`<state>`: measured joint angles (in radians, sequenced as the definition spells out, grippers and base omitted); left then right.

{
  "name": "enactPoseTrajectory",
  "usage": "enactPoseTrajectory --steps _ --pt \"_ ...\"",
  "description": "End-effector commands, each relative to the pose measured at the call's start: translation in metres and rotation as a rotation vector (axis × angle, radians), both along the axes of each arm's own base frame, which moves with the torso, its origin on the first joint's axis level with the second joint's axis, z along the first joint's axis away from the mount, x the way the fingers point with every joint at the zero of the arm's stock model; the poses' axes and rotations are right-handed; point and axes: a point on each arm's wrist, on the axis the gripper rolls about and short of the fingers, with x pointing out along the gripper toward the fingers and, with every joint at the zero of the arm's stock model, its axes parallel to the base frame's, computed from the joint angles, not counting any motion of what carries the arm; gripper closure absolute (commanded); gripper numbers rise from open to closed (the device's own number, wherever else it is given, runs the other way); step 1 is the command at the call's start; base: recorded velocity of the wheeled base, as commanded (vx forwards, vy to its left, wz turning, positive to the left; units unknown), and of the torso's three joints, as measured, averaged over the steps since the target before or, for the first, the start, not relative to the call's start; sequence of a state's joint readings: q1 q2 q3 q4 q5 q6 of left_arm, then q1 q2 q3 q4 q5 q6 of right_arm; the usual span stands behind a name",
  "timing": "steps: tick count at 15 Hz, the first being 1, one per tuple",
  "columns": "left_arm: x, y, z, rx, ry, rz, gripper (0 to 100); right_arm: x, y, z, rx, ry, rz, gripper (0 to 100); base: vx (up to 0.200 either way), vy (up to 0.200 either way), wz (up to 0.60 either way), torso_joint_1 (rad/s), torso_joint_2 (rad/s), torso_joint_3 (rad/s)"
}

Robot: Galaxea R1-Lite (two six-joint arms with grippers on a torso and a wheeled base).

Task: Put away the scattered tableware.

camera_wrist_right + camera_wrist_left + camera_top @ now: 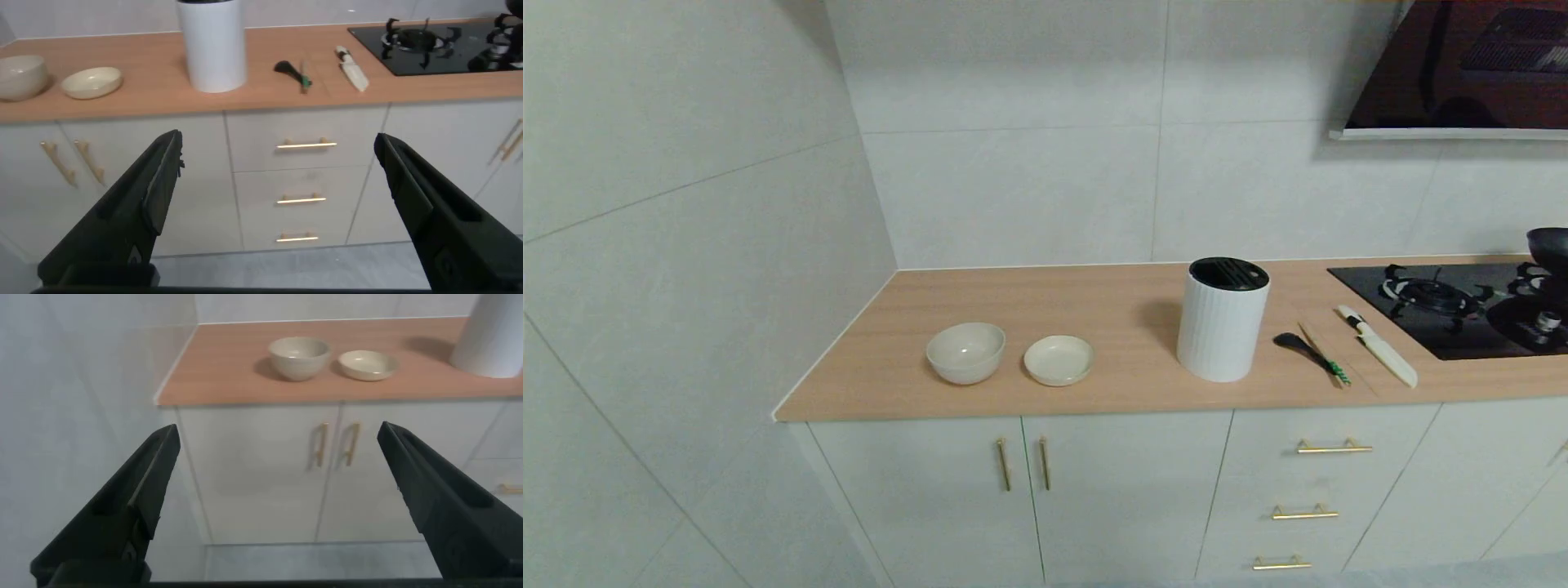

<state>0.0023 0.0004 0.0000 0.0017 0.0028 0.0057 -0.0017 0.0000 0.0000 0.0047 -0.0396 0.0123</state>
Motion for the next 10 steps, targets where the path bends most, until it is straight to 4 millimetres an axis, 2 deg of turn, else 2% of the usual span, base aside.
enactPoseTrajectory --steps 1,8,10 --pt "0.0000 0.0000 0.0000 0.000 -0.001 0.001 0 0.0000 0.0000 0.0000 0.000 0.000 0.000 0 0.000 0.200 0.00 0.002 -0.01 -0.002" --pt "0.0000 0.0000 0.0000 0.000 -0.001 0.001 0 0.0000 0.0000 0.0000 0.000 0.000 0.000 0 0.000 0.200 0.00 0.004 0.00 0.001" --pt "0.0000 0.0000 0.0000 0.000 -0.001 0.001 0 0.0000 0.0000 0.0000 0.000 0.000 0.000 0 0.000 0.000 0.00 0.000 0.00 0.000"
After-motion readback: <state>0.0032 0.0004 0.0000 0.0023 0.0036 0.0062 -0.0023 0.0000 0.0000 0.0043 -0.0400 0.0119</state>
